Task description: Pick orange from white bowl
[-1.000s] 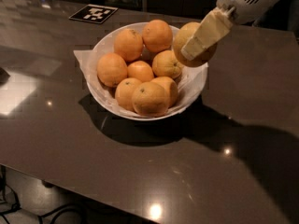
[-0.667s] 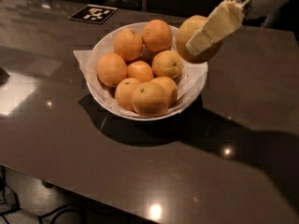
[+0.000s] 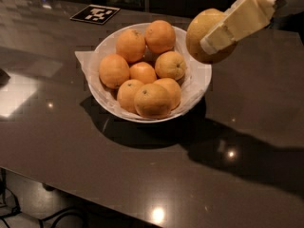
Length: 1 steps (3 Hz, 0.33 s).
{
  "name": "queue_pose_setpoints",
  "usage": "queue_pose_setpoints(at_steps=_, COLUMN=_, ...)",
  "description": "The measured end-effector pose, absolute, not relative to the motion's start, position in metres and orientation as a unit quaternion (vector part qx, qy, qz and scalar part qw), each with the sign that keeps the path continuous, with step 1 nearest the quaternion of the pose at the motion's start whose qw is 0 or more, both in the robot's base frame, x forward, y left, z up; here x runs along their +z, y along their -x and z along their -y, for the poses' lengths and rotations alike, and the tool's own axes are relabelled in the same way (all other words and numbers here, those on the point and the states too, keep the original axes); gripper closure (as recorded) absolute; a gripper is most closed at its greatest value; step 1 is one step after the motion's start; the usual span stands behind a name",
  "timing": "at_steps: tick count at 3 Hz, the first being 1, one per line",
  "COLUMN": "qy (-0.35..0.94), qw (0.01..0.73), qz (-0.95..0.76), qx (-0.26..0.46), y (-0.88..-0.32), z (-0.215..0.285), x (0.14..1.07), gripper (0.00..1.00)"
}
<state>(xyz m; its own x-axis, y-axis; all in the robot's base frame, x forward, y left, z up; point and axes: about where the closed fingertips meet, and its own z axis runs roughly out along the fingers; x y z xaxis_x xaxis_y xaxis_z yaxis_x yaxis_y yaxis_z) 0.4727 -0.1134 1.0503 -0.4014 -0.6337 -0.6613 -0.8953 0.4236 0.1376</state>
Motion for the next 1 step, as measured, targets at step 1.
queue_pose_setpoints(at_steps=1, qy=0.48, qw=0.275, qz=-0.796, qx=0.247, y=-0.4575, z=0.119, x=1.0575, gripper=1.0)
